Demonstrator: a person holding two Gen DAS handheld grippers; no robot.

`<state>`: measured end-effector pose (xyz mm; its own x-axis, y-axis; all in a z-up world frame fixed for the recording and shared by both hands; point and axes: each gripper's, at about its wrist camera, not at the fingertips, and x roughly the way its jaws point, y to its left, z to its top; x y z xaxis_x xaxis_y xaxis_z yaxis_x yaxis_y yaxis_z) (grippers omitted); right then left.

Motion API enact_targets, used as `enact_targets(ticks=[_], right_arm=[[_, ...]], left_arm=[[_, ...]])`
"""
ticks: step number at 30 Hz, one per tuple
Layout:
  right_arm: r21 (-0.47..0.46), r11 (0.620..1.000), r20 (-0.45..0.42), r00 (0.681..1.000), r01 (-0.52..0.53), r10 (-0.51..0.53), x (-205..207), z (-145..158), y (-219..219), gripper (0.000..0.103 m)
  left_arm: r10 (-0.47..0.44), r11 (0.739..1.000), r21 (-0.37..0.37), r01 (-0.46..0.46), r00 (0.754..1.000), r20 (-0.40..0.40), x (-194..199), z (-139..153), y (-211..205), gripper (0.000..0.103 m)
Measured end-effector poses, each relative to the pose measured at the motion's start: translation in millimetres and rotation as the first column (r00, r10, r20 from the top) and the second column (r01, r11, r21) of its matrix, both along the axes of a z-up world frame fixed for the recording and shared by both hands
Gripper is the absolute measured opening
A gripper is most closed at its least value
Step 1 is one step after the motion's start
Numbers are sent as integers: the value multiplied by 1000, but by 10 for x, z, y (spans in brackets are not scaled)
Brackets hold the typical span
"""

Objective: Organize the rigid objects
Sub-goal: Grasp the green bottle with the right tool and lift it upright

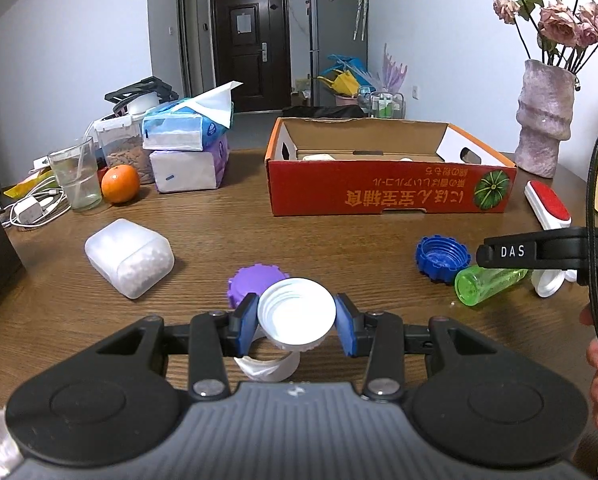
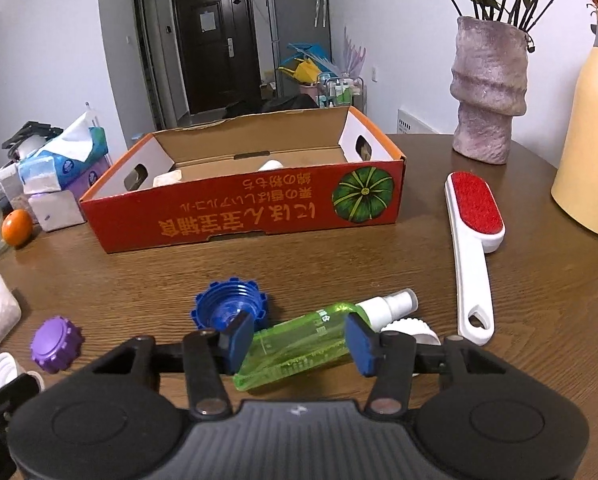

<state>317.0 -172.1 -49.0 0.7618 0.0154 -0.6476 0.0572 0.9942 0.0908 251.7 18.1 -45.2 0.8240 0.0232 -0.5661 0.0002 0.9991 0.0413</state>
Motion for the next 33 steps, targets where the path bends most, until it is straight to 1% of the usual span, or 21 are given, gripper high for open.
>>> enact_targets(ticks=[3, 5, 7, 9, 10, 16, 23, 30, 33], right_arm=[[6, 1000, -13, 1000, 19, -19, 41, 2, -21, 50], [7, 999, -40, 998, 41, -40, 103, -15, -38, 50], [11, 999, -80, 996, 43, -42, 155, -81, -39, 47], [30, 999, -98, 995, 26, -22, 158, -139, -38, 34], [29, 999, -104, 994, 23, -20, 150, -151, -33, 30], [0, 1000, -92, 996, -12, 12, 57, -185, 17, 30], [-42, 996, -45, 996, -83, 82, -139, -207, 45, 30], [-59, 991, -23, 992, -122, 121, -219, -257, 29, 30], [-32, 991, -5, 992, -127, 127, -248, -264, -10, 30]], left_arm=[[0, 1000, 2, 0, 1000, 2, -3, 1, -5, 42], [-1, 1000, 3, 1, 1000, 4, -9, 2, -6, 42], [-2, 1000, 3, 2, 1000, 7, -18, 6, -7, 42], [-4, 1000, 1, 4, 1000, 11, -28, 11, -4, 42], [-6, 1000, 1, 6, 1000, 13, -32, 14, -4, 42], [-7, 1000, -2, 7, 1000, 15, -42, 16, 2, 42], [-7, 1000, -2, 7, 1000, 19, -61, 17, 13, 42], [-7, 1000, 0, 7, 1000, 18, -70, 14, 15, 42], [-7, 1000, -1, 7, 1000, 19, -74, 14, 17, 42]])
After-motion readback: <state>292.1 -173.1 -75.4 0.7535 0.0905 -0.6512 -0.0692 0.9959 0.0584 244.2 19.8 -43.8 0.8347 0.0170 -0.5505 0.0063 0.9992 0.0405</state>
